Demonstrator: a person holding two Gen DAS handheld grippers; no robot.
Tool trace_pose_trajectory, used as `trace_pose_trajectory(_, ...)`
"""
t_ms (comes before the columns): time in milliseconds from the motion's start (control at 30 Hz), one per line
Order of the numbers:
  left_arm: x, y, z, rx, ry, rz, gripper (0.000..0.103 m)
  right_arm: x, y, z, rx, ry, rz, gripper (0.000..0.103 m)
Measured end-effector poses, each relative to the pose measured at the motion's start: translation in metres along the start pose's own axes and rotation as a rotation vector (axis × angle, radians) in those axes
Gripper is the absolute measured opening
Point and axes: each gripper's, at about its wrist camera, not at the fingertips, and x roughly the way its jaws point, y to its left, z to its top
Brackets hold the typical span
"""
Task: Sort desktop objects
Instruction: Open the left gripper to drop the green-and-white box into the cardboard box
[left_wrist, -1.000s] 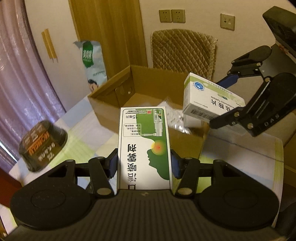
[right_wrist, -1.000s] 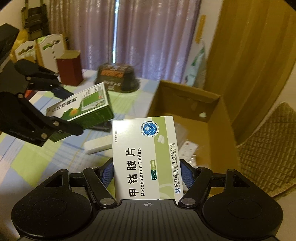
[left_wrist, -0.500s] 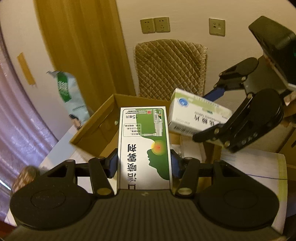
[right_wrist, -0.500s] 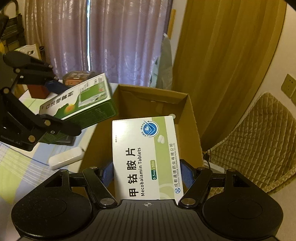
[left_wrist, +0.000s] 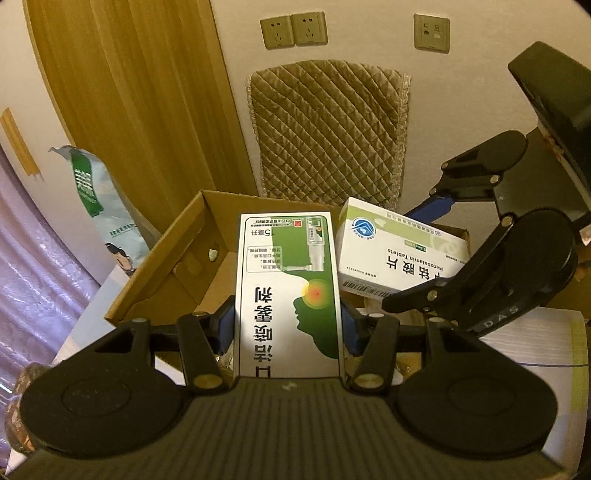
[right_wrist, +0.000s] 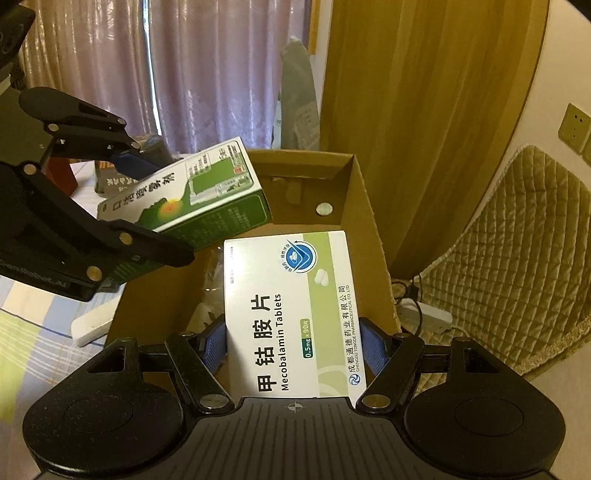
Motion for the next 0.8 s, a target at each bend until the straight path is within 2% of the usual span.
trace_pose_trajectory(800, 0.045, 0.015, -0.008, -0.060, 0.038, -0.023, 0.051, 0.030, -0.007, 0.001, 0.019, 0.057, -0.004, 0.071)
